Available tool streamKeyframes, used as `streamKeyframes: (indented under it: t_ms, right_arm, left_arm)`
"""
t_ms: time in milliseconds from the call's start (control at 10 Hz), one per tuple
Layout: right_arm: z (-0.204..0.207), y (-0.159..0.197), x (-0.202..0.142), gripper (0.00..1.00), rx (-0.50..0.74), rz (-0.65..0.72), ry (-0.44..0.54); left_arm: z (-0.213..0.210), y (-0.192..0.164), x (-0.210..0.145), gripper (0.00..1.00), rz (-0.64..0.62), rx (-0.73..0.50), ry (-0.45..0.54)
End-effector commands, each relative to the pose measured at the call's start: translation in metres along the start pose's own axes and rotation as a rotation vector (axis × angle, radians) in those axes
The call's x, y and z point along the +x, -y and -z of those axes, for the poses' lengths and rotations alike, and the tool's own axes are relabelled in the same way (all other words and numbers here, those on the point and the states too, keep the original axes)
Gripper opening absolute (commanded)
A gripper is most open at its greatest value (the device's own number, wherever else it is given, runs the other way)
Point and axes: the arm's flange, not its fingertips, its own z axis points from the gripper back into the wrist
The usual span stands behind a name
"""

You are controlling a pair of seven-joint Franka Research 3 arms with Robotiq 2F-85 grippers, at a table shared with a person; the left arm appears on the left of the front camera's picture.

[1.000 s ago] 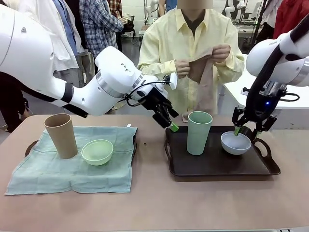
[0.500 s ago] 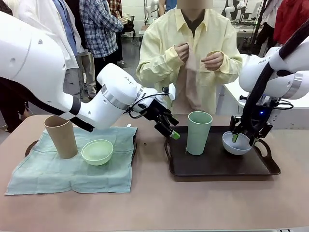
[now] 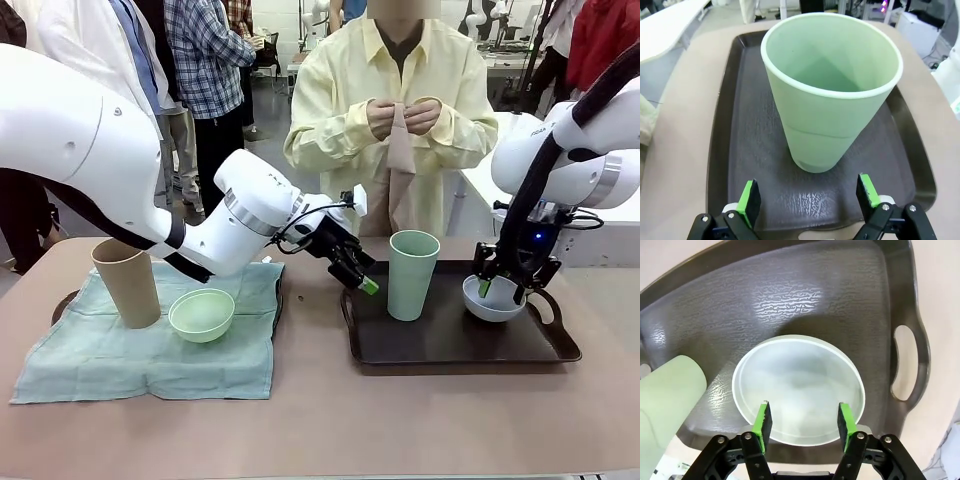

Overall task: Set up a tray with a mat and arrange the tableware.
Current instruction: Pick up the Picnic Bowl and Reusable plastic cup from the Handle tray in front of the human's position and hold them in the air.

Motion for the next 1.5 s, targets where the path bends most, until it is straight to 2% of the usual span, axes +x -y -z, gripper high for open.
streamKeyframes:
  t_ms: [0,300,800,1400]
  right_arm:
    - [-0.012,-0.006,-0.012,0.70,-0.022,-0.001,0.056]
    - [-0.023,-0.001,-0.021,0.70,-0.028,0.006,0.058]
    - [-0.013,0.024,-0.022,0.70,-0.032,0.069,0.025]
    - [0.011,0.023,-0.001,0.70,-0.025,0.067,-0.034]
  left_arm:
    - [0.005,-0.006,0.005,1.00,0.003,-0.018,-0.006]
    - [0.007,-0.006,0.006,1.00,0.004,-0.022,0.003]
    - [0.024,-0.003,0.016,1.00,0.027,-0.062,0.015]
    - [0.047,-0.006,0.024,1.00,0.029,-0.103,0.004]
